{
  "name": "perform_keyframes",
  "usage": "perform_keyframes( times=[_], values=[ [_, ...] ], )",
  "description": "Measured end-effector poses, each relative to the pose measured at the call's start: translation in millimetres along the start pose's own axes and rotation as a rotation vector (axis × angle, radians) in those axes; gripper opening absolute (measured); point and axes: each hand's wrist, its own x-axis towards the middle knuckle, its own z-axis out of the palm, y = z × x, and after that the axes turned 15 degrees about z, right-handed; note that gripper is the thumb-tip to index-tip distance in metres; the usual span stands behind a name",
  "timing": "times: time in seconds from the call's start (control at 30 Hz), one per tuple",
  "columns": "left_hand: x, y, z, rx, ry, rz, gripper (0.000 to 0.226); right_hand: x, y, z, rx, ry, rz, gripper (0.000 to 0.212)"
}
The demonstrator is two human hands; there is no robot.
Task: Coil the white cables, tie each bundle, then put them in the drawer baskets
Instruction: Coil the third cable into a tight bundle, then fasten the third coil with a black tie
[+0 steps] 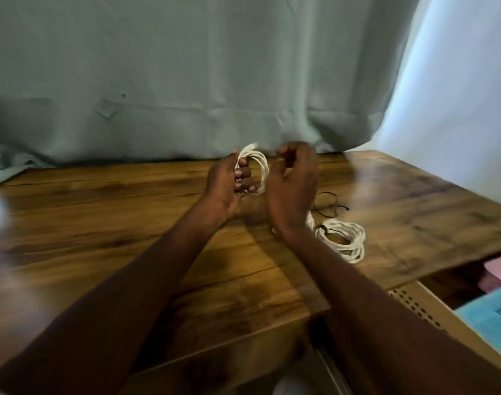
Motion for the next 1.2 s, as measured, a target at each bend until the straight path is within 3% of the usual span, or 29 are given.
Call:
perform_keyframes(
  times=[0.07, 0.23, 0.33, 0.43, 0.63, 0.7, 0.9, 1.07, 1.2],
  values=[
    [0, -17, 7, 0.032, -0.041, -0.01, 0.038, 39, 24, -30, -0.193, -0.019, 0.019, 0.022],
    [-6, -23, -13, 0.196, -0.173, -0.012, 0.036, 105, 84, -91, -0.851, -0.263, 0.381, 0.018],
    [-12, -17, -26, 0.249, -0.117, -0.03, 0.036, 123, 107, -102, -1.021, -0.481, 0.375, 0.023],
    [-6, -13, -31, 0.229, -0.094, -0.015, 0.037, 134, 119, -97, -1.091, -0.594, 0.408, 0.024],
    [0, -11, -38, 0.236, -0.07, -0.023, 0.037, 148, 116, -94, -0.97, -0.761, 0.544, 0.017],
    [0, -12, -37, 0.263, -0.07, -0.025, 0.037, 145, 114, -91, -0.991, -0.825, 0.499, 0.017],
    [-2, -11, -36, 0.285, -0.078, -0.039, 0.036, 135, 105, -74, -0.961, -0.78, 0.368, 0.005],
    [4, -2, -40, 0.218, -0.045, 0.012, 0.037, 131, 63, -49, -0.538, -0.623, 0.497, 0.011],
    [10, 32, -50, 0.149, 0.075, 0.137, 0.036, 103, 1, -11, -0.219, -0.669, 0.476, 0.01]
  ],
)
